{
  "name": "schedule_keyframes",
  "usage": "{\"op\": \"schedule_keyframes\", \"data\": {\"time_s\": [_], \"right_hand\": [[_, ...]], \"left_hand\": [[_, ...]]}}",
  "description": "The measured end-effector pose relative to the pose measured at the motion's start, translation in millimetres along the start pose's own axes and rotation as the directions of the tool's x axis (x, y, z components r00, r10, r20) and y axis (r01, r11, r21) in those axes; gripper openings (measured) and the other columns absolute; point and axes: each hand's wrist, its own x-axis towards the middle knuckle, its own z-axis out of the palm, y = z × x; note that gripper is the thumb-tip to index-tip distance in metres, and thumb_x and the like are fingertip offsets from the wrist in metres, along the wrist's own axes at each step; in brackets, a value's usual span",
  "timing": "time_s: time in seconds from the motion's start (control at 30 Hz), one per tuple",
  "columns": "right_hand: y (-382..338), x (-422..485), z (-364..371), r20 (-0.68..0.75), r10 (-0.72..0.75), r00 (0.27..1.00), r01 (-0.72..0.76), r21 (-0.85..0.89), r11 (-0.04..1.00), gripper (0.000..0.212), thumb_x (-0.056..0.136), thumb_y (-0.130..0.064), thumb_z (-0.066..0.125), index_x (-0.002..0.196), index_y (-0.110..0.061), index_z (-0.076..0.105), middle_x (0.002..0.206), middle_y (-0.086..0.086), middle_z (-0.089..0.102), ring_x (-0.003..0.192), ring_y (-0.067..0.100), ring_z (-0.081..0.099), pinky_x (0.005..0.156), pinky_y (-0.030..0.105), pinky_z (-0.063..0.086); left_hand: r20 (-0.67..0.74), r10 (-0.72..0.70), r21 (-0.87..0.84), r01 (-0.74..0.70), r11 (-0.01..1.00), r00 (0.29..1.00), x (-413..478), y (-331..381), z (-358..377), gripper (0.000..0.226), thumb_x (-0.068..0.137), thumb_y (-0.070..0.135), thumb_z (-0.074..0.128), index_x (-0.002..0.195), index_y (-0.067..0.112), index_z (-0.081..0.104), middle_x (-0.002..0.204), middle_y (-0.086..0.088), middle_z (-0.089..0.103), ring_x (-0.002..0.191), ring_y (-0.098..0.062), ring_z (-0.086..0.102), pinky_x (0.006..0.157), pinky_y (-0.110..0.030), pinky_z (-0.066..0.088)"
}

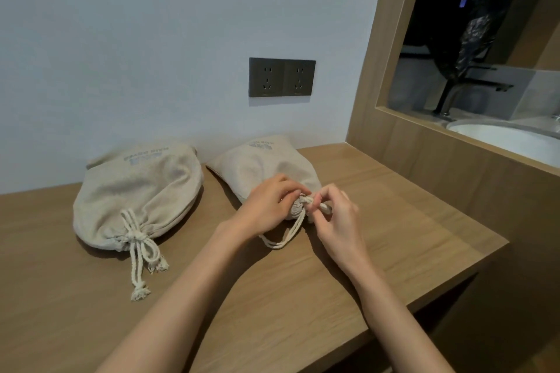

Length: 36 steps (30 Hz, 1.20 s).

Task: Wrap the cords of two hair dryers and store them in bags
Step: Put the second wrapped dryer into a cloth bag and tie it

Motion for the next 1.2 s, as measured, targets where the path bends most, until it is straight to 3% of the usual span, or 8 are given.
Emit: {"op": "schedule_keyframes", "data": {"time_s": [0.23, 0.47, 0.6, 0.87, 0.97, 1.03, 1.1, 1.2], "right_hand": [[0.0, 5.6, 2.5, -0.124, -0.085, 0.989, 0.070, -0.124, 0.990, 0.015, 0.085, -0.001, 0.065, 0.095, -0.011, 0.060, 0.088, -0.009, 0.052, 0.085, 0.013, 0.054, 0.074, 0.024, 0.046], [-3.5, 6.0, 1.5, -0.199, -0.197, 0.960, 0.178, -0.113, 0.978, 0.016, 0.078, -0.006, 0.075, 0.091, -0.013, 0.070, 0.085, -0.012, 0.061, 0.084, 0.005, 0.053, 0.070, 0.013, 0.043], [-6.4, 5.5, 1.8, -0.270, -0.160, 0.950, 0.178, 0.041, 0.983, 0.012, 0.073, -0.005, 0.080, 0.080, -0.009, 0.071, 0.079, -0.006, 0.058, 0.076, 0.002, 0.056, 0.060, 0.013, 0.045], [-7.3, 3.7, -0.6, -0.175, -0.016, 0.984, 0.061, 0.255, 0.965, 0.009, 0.073, -0.009, 0.081, 0.082, -0.011, 0.078, 0.079, -0.004, 0.072, 0.074, 0.007, 0.067, 0.062, 0.022, 0.052], [-10.9, 2.6, -0.3, -0.092, 0.046, 0.995, -0.019, 0.272, 0.962, 0.008, 0.077, -0.015, 0.080, 0.084, -0.018, 0.079, 0.079, -0.010, 0.073, 0.079, 0.005, 0.068, 0.064, 0.024, 0.054], [-11.9, 2.3, -2.6, -0.026, 0.110, 0.994, -0.099, 0.263, 0.960, 0.001, 0.078, -0.021, 0.079, 0.078, -0.020, 0.078, 0.074, -0.011, 0.072, 0.073, 0.005, 0.068, 0.063, 0.026, 0.053], [-13.2, 3.0, -3.4, 0.034, 0.185, 0.982, -0.187, 0.286, 0.940, 0.005, 0.079, -0.024, 0.078, 0.074, -0.022, 0.076, 0.072, -0.011, 0.072, 0.066, 0.008, 0.068, 0.061, 0.031, 0.054], [-18.3, 5.2, 0.6, 0.057, 0.224, 0.973, -0.230, 0.299, 0.926, 0.009, 0.080, -0.026, 0.076, 0.071, -0.023, 0.075, 0.070, -0.011, 0.072, 0.068, 0.010, 0.068, 0.063, 0.034, 0.055]], "left_hand": [[-0.101, -0.036, -0.044, 0.031, 0.999, 0.994, 1.3, 3.8, -3.0, 0.020, 0.095, 0.026, 0.054, 0.102, 0.020, 0.072, 0.090, 0.009, 0.063, 0.071, -0.001, 0.050, 0.063, -0.013, 0.033], [-0.023, -0.099, -0.300, 0.087, 0.950, 0.995, -7.3, -0.4, -7.7, 0.019, 0.093, 0.029, 0.059, 0.106, 0.024, 0.071, 0.061, 0.001, 0.052, 0.052, -0.003, 0.038, 0.052, -0.016, 0.030], [0.061, -0.010, -0.376, 0.033, 0.926, 0.998, -14.7, -4.5, -13.6, 0.018, 0.094, 0.027, 0.057, 0.105, 0.035, 0.069, 0.084, -0.020, 0.068, 0.066, -0.014, 0.047, 0.062, -0.023, 0.035], [-0.061, -0.056, -0.398, 0.027, 0.917, 0.997, -24.5, 0.5, -17.6, 0.017, 0.088, 0.021, 0.065, 0.088, 0.037, 0.071, 0.088, -0.005, 0.068, 0.081, -0.027, 0.059, 0.072, -0.023, 0.043], [-0.136, -0.085, -0.232, 0.052, 0.971, 0.987, -28.0, 2.1, -19.3, 0.012, 0.089, 0.024, 0.064, 0.093, 0.028, 0.074, 0.086, 0.011, 0.059, 0.078, -0.007, 0.056, 0.071, -0.021, 0.040], [-0.243, 0.019, 0.110, 0.008, 0.994, 0.970, -34.3, 0.6, -24.0, 0.012, 0.089, 0.028, 0.063, 0.093, 0.027, 0.075, 0.087, 0.013, 0.057, 0.074, -0.005, 0.054, 0.069, -0.025, 0.039], [-0.294, 0.171, 0.432, -0.030, 0.902, 0.940, -41.9, -6.7, -34.0, 0.010, 0.088, 0.029, 0.065, 0.087, 0.027, 0.074, 0.089, 0.011, 0.060, 0.069, -0.011, 0.056, 0.067, -0.031, 0.033], [-0.339, 0.251, 0.559, -0.021, 0.829, 0.907, -52.4, -15.5, -42.1, 0.007, 0.085, 0.027, 0.069, 0.081, 0.024, 0.074, 0.086, 0.007, 0.062, 0.064, -0.016, 0.057, 0.066, -0.030, 0.027]]}}
